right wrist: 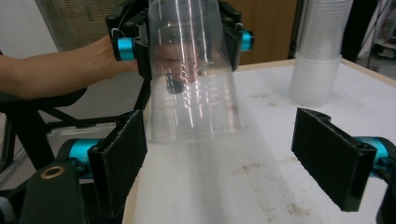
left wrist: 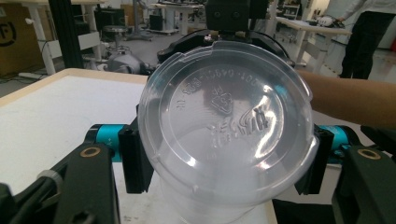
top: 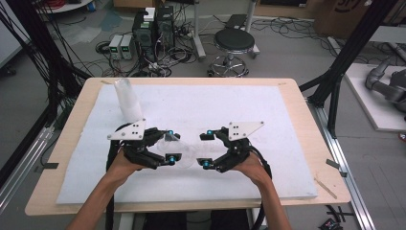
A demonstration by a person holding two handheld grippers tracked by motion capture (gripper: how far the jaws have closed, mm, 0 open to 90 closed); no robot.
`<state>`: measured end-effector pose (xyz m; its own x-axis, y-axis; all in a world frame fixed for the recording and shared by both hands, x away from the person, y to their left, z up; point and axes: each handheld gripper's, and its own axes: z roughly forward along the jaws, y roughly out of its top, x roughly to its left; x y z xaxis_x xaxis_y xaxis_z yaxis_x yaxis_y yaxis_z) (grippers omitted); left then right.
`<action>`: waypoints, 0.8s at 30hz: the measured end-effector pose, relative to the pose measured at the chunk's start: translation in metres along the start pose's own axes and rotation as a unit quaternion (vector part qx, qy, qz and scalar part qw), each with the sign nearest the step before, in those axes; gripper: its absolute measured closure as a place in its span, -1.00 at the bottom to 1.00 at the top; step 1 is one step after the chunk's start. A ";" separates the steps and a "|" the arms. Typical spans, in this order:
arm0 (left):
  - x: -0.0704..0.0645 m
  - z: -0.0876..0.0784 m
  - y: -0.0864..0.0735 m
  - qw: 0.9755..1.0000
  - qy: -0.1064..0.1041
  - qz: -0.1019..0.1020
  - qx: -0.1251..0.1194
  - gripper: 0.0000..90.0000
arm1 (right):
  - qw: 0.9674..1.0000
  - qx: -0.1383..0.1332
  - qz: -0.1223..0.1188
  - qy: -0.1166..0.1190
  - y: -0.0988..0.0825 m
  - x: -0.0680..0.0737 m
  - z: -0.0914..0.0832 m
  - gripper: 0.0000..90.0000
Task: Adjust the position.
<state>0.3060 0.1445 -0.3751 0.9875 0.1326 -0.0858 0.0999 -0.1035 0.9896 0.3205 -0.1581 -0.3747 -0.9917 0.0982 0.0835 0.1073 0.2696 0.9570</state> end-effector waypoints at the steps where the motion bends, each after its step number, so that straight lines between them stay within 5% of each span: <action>1: 0.000 0.001 0.000 1.000 -0.001 0.001 0.000 -0.20 | 1.000 0.001 -0.003 0.004 0.001 0.001 0.006 -0.60; 24: -0.003 0.009 0.003 1.000 -0.017 0.002 -0.007 -0.20 | 0.999 0.026 -0.020 0.037 0.007 0.009 0.042 -0.51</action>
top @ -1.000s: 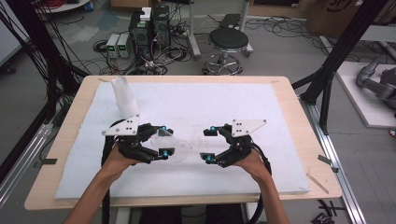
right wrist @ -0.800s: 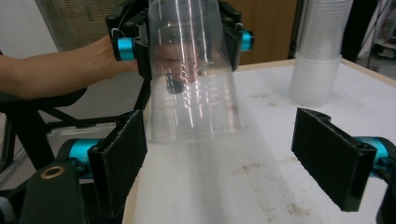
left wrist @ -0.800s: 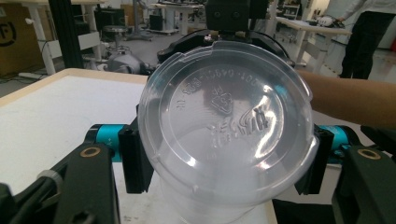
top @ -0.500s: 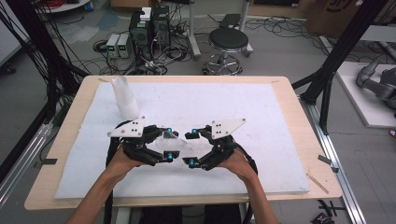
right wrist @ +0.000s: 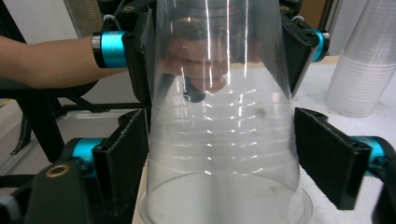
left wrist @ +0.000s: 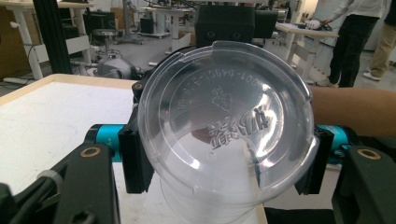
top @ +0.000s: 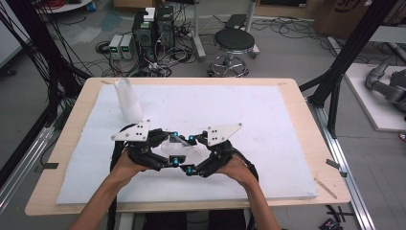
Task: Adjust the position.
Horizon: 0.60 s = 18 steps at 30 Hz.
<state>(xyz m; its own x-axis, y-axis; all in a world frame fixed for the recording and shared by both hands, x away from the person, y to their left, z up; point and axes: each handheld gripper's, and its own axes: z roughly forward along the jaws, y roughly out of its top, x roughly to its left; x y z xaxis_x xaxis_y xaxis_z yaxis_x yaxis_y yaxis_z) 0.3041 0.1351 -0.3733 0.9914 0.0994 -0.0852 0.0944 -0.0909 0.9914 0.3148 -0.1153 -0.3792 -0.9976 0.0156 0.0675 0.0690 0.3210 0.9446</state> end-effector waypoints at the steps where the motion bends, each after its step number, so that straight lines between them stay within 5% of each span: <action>1: 0.000 0.000 0.000 1.000 0.000 0.000 0.000 -0.20 | 1.000 -0.002 0.001 0.000 0.000 0.000 0.001 -0.47; 13: 0.000 -0.001 0.000 1.000 0.001 0.000 0.000 -0.25 | 1.000 0.001 -0.007 -0.003 0.000 0.001 0.003 -0.32; 14: 0.000 0.000 0.000 1.000 0.007 -0.003 -0.001 -0.53 | 1.000 0.004 -0.008 -0.004 0.000 0.001 0.003 -0.31; 15: 0.000 0.000 0.000 1.000 0.011 -0.005 0.001 -0.53 | 1.000 0.004 -0.008 -0.004 0.000 0.001 0.003 -0.31; 16: 0.000 0.000 0.000 1.000 0.018 -0.007 0.001 -0.78 | 1.000 0.006 -0.007 -0.005 0.000 0.001 0.003 -0.31; 18: 0.001 0.000 0.000 1.000 0.018 -0.011 -0.003 -0.85 | 1.000 0.004 -0.006 -0.006 0.000 0.001 0.003 -0.31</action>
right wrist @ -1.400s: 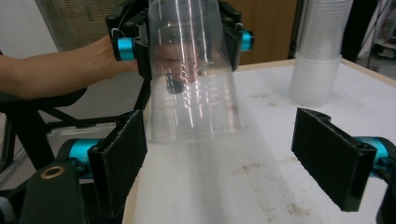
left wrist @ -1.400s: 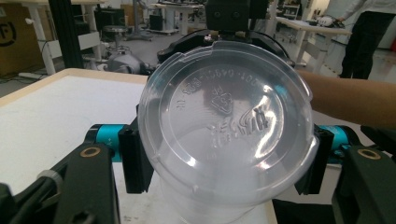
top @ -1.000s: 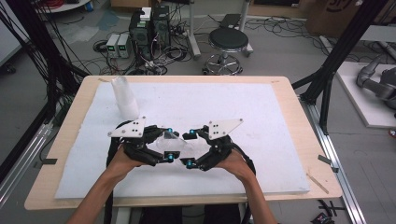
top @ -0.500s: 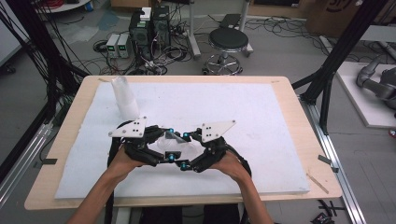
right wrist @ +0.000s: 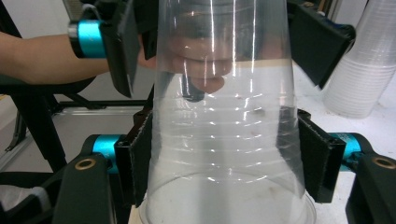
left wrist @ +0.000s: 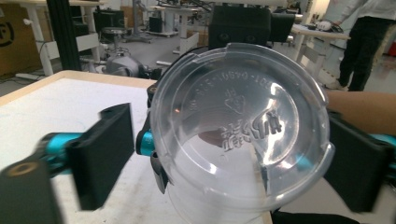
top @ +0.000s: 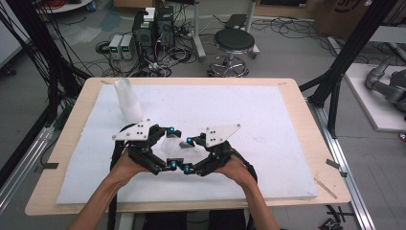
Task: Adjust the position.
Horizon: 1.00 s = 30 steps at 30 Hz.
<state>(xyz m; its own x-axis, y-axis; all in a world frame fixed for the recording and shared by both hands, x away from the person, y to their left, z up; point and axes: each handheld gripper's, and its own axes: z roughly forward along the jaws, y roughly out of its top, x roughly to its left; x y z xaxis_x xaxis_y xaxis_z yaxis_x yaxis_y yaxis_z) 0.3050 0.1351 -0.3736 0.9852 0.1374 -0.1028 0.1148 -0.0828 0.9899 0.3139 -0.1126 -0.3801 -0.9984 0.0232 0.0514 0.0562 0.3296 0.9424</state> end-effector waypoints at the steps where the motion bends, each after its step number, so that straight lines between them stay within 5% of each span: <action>1: 0.000 0.000 0.000 1.000 0.002 0.001 -0.001 -0.87 | 1.000 0.000 0.000 0.000 0.000 0.000 0.000 -0.31; 8: 0.000 -0.005 0.002 1.000 0.010 0.005 0.020 -0.87 | 1.000 0.009 0.006 -0.008 -0.001 -0.002 -0.002 -0.30; 11: -0.003 -0.011 0.010 0.998 0.018 0.016 0.058 -0.87 | 0.999 0.030 0.008 -0.016 -0.001 -0.001 -0.005 -0.28; 13: -0.004 -0.014 0.015 0.996 0.005 0.020 0.083 -0.87 | 0.998 0.053 0.002 -0.021 0.000 -0.002 -0.008 -0.28; 15: -0.004 -0.016 0.020 0.992 -0.006 0.024 0.123 -0.87 | 0.997 0.074 0.006 -0.024 0.002 -0.002 -0.011 -0.28; 18: -0.002 -0.017 0.027 0.982 -0.018 0.025 0.187 -0.87 | 0.992 0.119 0.001 -0.033 0.008 -0.001 -0.015 -0.28; 20: -0.003 -0.014 0.031 0.972 -0.015 0.031 0.232 -0.87 | 0.988 0.150 -0.004 -0.032 0.012 0.000 -0.017 -0.28; 21: -0.003 -0.013 0.034 0.965 -0.013 0.036 0.260 -0.87 | 0.986 0.162 -0.005 -0.031 0.014 0.000 -0.017 -0.28; 24: -0.003 -0.007 0.039 0.952 -0.016 0.039 0.303 -0.87 | 0.978 0.205 -0.011 -0.028 0.022 0.002 -0.017 -0.28; 28: -0.003 0.005 0.046 0.930 -0.022 0.041 0.364 -0.87 | 0.964 0.264 -0.020 -0.021 0.033 0.004 -0.012 -0.28; 30: -0.003 0.010 0.048 0.923 -0.021 0.046 0.381 -0.87 | 0.962 0.272 -0.020 -0.020 0.034 0.004 -0.012 -0.28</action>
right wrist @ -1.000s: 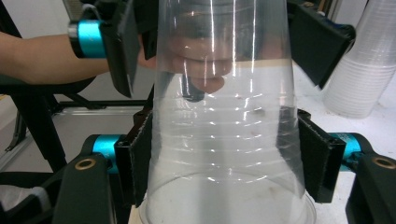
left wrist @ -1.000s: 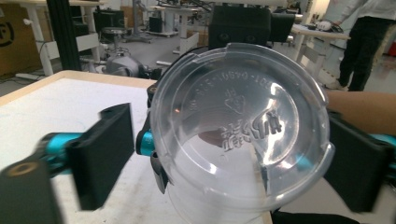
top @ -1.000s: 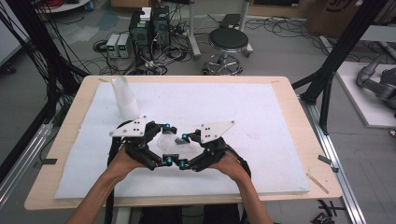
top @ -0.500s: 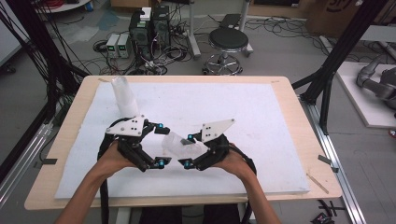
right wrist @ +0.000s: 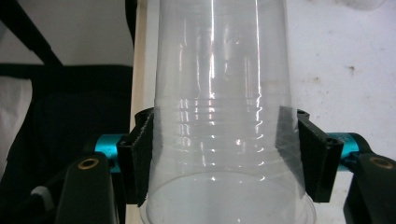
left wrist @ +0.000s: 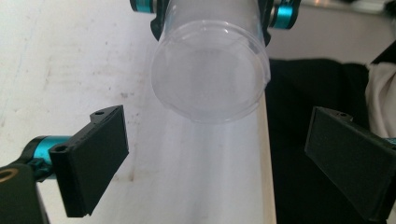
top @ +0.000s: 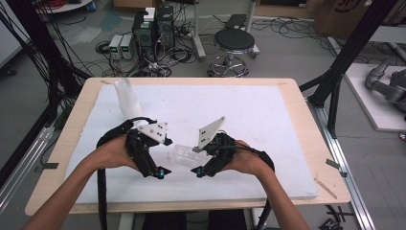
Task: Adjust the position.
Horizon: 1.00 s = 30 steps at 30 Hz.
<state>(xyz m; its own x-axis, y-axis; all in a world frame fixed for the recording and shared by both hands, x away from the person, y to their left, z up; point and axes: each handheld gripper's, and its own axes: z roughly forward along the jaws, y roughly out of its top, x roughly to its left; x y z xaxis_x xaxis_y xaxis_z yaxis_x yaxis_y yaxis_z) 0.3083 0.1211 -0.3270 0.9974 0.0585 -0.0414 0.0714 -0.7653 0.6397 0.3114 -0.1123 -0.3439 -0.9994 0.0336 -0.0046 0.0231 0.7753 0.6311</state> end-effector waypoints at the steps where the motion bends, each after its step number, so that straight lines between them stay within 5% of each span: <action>1: 0.001 0.000 0.003 1.000 0.002 0.008 0.008 -0.87 | 1.000 0.007 -0.002 -0.002 0.001 0.000 0.000 -0.28; 15: 0.000 0.014 0.022 1.000 -0.009 0.021 0.016 -0.62 | 1.000 0.029 -0.007 -0.001 0.007 0.002 -0.004 -0.28; 30: 0.003 0.019 0.025 0.999 -0.017 0.025 0.024 -0.23 | 0.999 0.032 -0.011 -0.002 0.008 0.002 -0.002 -0.28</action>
<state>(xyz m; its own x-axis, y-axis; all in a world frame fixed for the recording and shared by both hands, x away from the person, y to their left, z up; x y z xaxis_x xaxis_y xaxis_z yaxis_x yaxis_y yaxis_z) 0.3133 0.0897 -0.3258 0.9993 -0.0015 -0.0362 0.0207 -0.7967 0.6040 0.3091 -0.1071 -0.3374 -0.9996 0.0175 -0.0211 0.0020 0.8149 0.5796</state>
